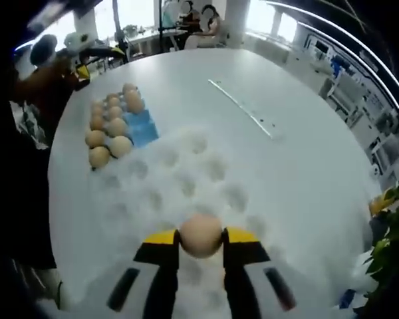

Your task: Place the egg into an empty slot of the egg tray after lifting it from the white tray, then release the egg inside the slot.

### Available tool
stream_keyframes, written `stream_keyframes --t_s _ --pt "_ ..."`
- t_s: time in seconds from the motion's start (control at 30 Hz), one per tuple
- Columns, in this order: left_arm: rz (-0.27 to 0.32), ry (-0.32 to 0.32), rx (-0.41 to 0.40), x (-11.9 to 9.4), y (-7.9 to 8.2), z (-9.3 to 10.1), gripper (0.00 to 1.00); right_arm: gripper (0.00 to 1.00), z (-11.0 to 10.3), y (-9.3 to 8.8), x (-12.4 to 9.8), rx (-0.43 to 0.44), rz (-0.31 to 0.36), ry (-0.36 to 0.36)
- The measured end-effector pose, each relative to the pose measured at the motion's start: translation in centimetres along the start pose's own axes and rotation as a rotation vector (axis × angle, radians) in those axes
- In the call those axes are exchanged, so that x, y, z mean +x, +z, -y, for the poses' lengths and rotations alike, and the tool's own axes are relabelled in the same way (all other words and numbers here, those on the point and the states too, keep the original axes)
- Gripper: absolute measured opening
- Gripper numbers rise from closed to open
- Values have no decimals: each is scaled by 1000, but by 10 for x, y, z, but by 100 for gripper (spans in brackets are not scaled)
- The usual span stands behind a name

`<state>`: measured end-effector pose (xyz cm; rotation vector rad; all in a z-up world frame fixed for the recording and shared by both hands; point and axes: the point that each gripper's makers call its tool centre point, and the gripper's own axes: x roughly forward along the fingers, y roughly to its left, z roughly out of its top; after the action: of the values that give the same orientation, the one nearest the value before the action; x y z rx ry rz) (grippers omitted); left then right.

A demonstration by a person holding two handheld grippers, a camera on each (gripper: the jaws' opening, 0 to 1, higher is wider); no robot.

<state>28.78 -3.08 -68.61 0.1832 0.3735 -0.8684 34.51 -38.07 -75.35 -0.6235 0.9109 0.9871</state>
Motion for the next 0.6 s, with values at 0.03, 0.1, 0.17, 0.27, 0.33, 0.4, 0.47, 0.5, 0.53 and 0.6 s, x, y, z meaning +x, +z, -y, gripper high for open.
stream_keyframes --t_s 0.03,0.1,0.17,0.27,0.33,0.4,0.47,0.5,0.53,0.6 --pt "0 3 0 -1 0 -1 70 25 -1 1 1 -3 1 3" --pt "-2 9 2 -1 -1 -2 70 25 -3 4 2 -12 7 4" --pt "0 9 -1 -1 -1 -2 70 25 -6 7 5 -14 10 14" --pt "1 6 0 -1 -1 0 70 25 -11 12 8 -25 13 26" --pt "2 4 4 -1 -1 0 71 25 -14 17 11 -38 17 32" --pt "1 5 6 -1 -1 0 71 25 -18 24 12 -47 31 41" --pt "-1 4 7 -1 -2 0 70 25 -21 29 14 -56 35 50" --pt "2 5 3 -1 -1 0 70 25 -23 33 16 -70 41 52" --pt "4 5 3 -1 -1 0 70 25 -24 35 16 -71 41 55" --pt "5 5 3 -1 -1 0 70 25 -28 41 19 -82 47 65"
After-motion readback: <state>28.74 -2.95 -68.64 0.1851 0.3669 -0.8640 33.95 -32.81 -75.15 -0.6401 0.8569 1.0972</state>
